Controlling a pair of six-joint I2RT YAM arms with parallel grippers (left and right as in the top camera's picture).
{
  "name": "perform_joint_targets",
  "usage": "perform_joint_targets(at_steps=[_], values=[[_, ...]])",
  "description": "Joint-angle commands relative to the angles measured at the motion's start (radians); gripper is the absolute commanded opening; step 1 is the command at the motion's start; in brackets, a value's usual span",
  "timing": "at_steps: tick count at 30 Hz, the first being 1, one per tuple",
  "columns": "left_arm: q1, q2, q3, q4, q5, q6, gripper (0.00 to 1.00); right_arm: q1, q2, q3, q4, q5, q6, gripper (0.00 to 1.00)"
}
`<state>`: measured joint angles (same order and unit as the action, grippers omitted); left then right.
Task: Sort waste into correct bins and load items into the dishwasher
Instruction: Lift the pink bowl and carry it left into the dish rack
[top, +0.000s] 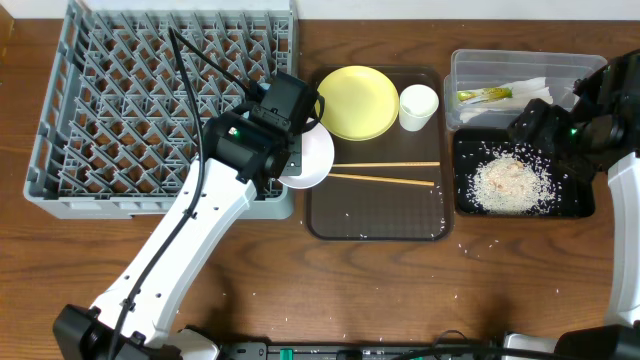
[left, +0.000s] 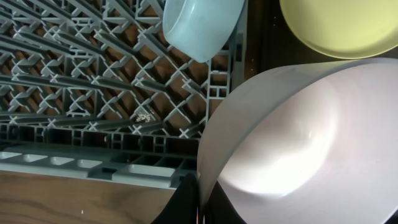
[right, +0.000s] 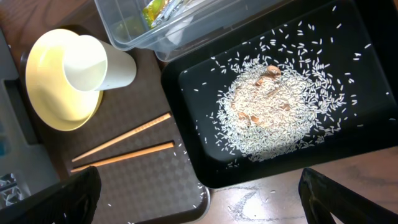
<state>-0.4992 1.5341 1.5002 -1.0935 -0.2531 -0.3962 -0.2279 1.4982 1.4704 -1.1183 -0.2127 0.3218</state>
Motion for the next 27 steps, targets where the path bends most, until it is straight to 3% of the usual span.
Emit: perform_joint_targets(at_steps=[1, 11, 20, 27], values=[[0.005, 0.035, -0.006, -0.006, -0.029, -0.002, 0.07, 0.000, -0.007, 0.013, 0.000, -0.005, -0.001, 0.99], [0.005, 0.090, -0.007, -0.005, -0.031, -0.002, 0.07, 0.000, -0.007, 0.013, 0.000, -0.005, -0.001, 0.99], [0.005, 0.111, -0.007, 0.026, -0.171, -0.021, 0.07, 0.000, -0.007, 0.013, 0.000, -0.005, -0.001, 0.99], [-0.001, 0.158, -0.007, 0.008, -0.468, -0.109, 0.08, 0.000, -0.007, 0.013, 0.000, -0.005, -0.001, 0.99]])
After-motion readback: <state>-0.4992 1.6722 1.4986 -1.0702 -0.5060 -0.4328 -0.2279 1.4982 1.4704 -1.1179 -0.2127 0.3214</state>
